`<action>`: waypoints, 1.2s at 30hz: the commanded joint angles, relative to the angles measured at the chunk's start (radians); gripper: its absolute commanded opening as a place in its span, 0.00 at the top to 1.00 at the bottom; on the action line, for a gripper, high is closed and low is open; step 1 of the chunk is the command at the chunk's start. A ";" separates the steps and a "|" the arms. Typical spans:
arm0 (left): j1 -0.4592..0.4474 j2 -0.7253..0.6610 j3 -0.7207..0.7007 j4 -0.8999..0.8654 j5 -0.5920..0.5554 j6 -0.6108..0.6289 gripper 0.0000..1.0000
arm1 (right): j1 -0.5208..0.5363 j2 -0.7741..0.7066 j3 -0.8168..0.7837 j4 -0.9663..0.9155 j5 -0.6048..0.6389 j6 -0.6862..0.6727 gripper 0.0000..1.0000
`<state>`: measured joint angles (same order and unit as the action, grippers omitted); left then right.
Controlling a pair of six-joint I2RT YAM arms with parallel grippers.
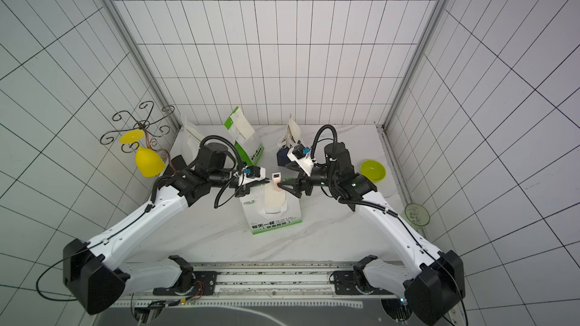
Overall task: Staple the receipts to the bags
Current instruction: Staple the receipt to the takeout bag, then pick up the takeout bag at the center of the board.
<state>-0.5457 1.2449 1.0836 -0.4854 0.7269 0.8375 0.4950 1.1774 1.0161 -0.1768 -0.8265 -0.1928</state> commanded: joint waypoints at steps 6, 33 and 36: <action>-0.018 -0.016 -0.026 0.013 0.031 0.034 1.00 | -0.009 0.048 0.149 -0.166 -0.123 -0.189 0.16; -0.017 -0.021 -0.024 0.031 0.124 0.000 1.00 | 0.031 0.154 0.147 -0.136 -0.094 -0.175 0.62; -0.017 -0.023 -0.024 0.034 0.129 -0.003 1.00 | 0.028 0.154 0.142 -0.105 -0.088 -0.168 0.87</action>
<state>-0.5529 1.2354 1.0679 -0.4679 0.7776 0.8272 0.5320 1.3167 1.0603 -0.3103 -0.9340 -0.3580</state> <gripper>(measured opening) 0.047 0.223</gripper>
